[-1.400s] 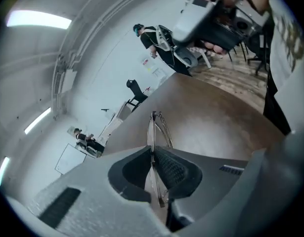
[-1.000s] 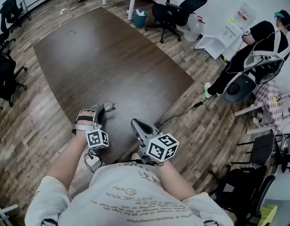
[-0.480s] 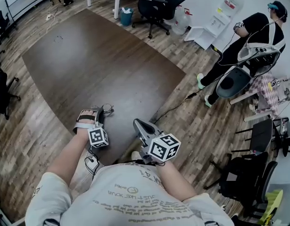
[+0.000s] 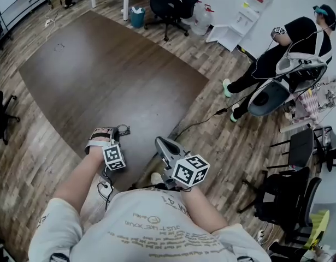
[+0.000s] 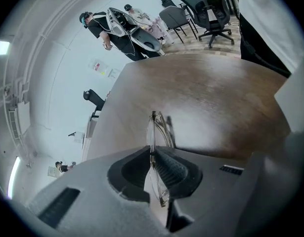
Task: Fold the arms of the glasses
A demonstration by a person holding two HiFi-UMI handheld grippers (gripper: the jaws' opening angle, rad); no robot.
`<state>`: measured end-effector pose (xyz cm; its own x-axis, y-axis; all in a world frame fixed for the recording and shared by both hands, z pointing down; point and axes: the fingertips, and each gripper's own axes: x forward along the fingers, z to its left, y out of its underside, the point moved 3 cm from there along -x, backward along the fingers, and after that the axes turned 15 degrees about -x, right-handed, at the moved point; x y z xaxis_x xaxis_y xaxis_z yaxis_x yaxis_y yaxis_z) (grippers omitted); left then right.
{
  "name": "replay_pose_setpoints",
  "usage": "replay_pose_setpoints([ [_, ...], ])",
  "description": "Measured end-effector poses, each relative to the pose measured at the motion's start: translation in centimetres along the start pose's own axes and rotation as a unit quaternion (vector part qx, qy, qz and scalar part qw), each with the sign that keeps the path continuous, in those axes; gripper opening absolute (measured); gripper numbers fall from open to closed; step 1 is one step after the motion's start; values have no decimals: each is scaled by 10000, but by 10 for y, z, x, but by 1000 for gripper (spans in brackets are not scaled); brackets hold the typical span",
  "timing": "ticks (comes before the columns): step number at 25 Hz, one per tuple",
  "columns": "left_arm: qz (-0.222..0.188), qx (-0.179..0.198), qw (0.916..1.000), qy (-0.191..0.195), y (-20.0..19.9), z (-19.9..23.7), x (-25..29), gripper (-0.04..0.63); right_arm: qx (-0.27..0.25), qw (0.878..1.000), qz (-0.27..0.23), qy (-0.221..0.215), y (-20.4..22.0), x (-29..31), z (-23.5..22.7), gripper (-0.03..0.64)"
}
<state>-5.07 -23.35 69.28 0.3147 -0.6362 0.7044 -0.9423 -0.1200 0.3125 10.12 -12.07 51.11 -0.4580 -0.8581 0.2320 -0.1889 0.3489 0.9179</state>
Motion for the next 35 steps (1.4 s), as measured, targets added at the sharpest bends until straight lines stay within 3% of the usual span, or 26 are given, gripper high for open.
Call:
replay_pose_setpoints([
  [10,98,-316,9993,159,-1,-6,3,41,69,10000,44,50,5,-7,-5,15],
  [13,53,-434,9988,201,-4,-8,2,114,85,9999,45,28,7,-8,-7,15],
  [19,-67,-761,9968,228,-9,-2,-12,133,103,9999,25,-89,5,-5,-7,15],
  [22,-172,-1220,9922,193,-14,7,-28,133,84,9997,38,-204,3,-1,-5,15],
  [25,-419,-1984,9791,171,-24,19,-49,132,42,9994,33,-354,0,5,-3,15],
  [27,-590,-2540,9654,70,-29,30,-63,83,8,9988,45,-485,-2,12,-1,15],
  [29,-740,-3148,9463,-33,-32,39,-79,28,-18,9980,74,-626,-1,17,3,15],
  [35,-837,-4403,8931,-385,-28,57,-120,15,-181,9948,271,-968,-1,42,18,15],
])
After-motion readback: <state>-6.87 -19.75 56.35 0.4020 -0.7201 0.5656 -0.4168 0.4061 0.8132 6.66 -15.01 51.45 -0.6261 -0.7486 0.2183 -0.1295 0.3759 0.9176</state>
